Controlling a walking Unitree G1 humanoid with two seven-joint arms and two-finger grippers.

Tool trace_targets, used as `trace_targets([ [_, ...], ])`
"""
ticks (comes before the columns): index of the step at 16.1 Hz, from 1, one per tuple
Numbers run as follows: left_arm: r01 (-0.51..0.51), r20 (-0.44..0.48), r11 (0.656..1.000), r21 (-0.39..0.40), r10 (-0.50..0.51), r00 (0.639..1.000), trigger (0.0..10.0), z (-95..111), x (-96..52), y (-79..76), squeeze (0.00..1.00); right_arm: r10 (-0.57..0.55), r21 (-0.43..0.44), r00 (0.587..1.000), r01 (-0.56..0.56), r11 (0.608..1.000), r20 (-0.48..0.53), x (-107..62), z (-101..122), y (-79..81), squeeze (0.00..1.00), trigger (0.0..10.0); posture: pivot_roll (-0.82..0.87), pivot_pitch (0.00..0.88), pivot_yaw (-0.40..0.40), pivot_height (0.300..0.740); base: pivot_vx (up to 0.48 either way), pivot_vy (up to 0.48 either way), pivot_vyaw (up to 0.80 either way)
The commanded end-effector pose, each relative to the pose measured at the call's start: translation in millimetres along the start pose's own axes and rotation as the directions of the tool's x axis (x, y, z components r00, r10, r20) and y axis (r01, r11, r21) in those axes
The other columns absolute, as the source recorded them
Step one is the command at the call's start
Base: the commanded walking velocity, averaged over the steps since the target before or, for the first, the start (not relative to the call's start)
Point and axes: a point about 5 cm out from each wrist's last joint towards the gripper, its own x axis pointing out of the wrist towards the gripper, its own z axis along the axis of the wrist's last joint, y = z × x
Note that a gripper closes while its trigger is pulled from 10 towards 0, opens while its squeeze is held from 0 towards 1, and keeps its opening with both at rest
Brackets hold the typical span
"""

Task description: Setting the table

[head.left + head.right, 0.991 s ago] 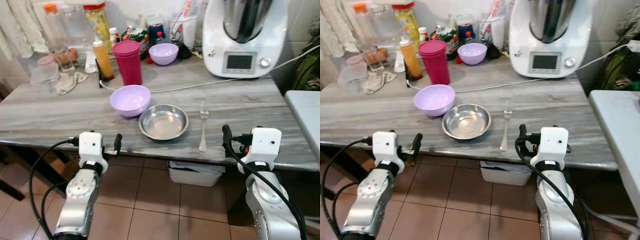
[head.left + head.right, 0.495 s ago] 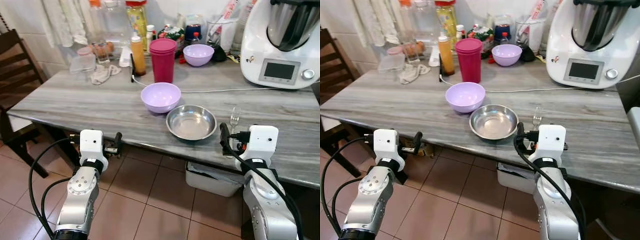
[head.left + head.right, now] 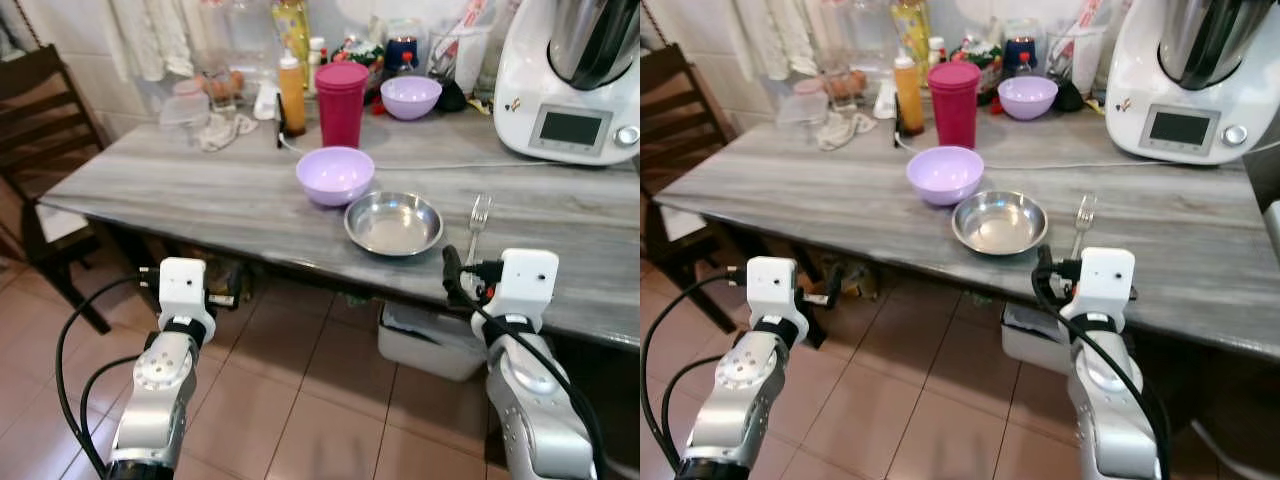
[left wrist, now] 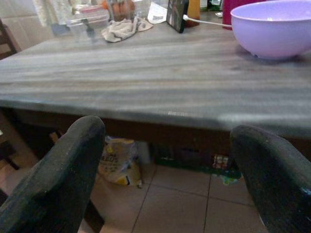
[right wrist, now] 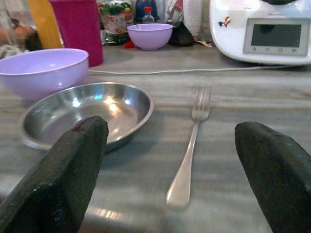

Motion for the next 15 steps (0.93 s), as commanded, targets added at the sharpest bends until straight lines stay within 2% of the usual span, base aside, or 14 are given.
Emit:
trace_targets([
  [1, -0.007, 0.001, 1.000, 0.015, 0.007, 1.000, 10.0, 2.9, 2.2, 1.7, 0.00, -0.018, 0.007, 1.000, 0.018, 1.000, 0.013, 0.9, 2.7, -2.8, 0.00, 10.0, -0.25, 0.000, 0.100, 0.740, -0.307, 0.000, 0.00],
  [3, -0.003, -0.001, 1.000, 0.018, 0.003, 1.000, 10.0, 3.1, 2.8, 1.6, 0.00, -0.045, 0.015, 0.999, 0.045, 0.999, 0.002, 2.6, 2.7, -5.3, 0.00, 10.0, -0.25, 0.000, 0.101, 0.740, -0.307, 0.000, 0.00],
  [5, -0.001, 0.000, 1.000, 0.018, 0.001, 1.000, 10.0, 3.6, 4.0, 1.4, 0.00, -0.094, -0.063, 0.996, 0.093, 0.994, -0.005, 5.6, 1.1, -10.4, 0.00, 10.0, -0.25, 0.000, 0.104, 0.740, -0.300, 0.000, 0.00],
  [6, 0.001, 0.000, 1.000, 0.018, -0.001, 1.000, 10.0, 3.6, 4.2, 1.3, 0.00, -0.071, -0.040, 0.998, 0.070, 0.997, -0.002, 5.9, 0.1, -9.0, 0.00, 10.0, -0.25, 0.000, 0.105, 0.740, -0.289, 0.000, 0.00],
  [12, 0.007, -0.008, 1.000, 0.024, -0.007, 1.000, 10.0, 3.0, 4.9, 0.7, 0.00, -0.083, -0.053, 0.996, 0.081, 0.995, -0.026, 4.9, -3.8, -7.9, 0.00, 10.0, -0.25, 0.000, 0.107, 0.740, -0.282, 0.000, 0.00],
  [15, 0.032, -0.015, 0.999, 0.022, -0.031, 0.999, 10.0, 1.3, 3.4, -3.5, 0.00, -0.069, -0.029, 0.997, 0.068, 0.997, -0.019, 4.1, -3.6, -7.3, 0.00, 10.0, -0.25, 0.000, 0.107, 0.740, -0.265, 0.000, 0.00],
])
